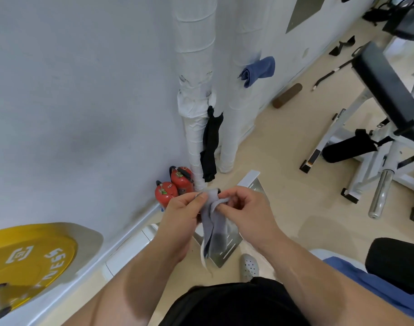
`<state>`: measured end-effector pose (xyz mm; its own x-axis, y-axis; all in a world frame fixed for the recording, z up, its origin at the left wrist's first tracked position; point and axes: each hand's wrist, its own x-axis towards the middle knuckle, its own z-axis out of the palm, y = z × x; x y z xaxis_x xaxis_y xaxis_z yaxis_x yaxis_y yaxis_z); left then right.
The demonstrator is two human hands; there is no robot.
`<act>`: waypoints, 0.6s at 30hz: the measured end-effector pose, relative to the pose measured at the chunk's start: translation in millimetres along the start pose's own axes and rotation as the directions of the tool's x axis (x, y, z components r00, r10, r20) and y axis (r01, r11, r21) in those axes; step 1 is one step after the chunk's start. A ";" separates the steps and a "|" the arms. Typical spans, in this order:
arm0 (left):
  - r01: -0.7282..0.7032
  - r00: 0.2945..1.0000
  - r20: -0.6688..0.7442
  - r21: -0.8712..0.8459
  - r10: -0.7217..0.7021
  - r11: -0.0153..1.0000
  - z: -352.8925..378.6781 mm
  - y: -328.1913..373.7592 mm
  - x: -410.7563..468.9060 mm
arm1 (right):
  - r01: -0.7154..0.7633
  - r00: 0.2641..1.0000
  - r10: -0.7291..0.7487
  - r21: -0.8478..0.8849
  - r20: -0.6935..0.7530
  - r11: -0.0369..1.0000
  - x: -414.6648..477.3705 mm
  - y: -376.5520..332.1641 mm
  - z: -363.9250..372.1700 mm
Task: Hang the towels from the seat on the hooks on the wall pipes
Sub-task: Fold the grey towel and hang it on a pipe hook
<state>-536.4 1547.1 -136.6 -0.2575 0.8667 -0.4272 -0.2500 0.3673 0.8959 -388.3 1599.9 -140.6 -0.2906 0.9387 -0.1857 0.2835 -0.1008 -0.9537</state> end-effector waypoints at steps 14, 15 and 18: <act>-0.131 0.982 -0.105 0.242 0.160 0.961 102.1 32.4 49.1 | 0.398 0.899 -0.348 -0.164 0.265 0.903 103.1 -5.0 -103.6; -0.147 0.978 -0.103 0.278 0.181 0.949 109.1 35.3 50.9 | 0.395 0.899 -0.344 -0.164 0.269 0.904 109.0 -4.0 -109.0; -0.213 0.967 -0.057 0.345 0.247 0.914 126.4 41.4 55.2 | 0.430 0.882 -0.383 -0.136 0.276 0.893 127.1 -0.1 -121.4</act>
<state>-443.1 1652.8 -107.8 -0.3638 0.9101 -0.1985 0.1489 0.2672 0.9521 -314.3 1759.3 -135.3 -0.6166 0.7754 0.1360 0.2522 0.3582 -0.8989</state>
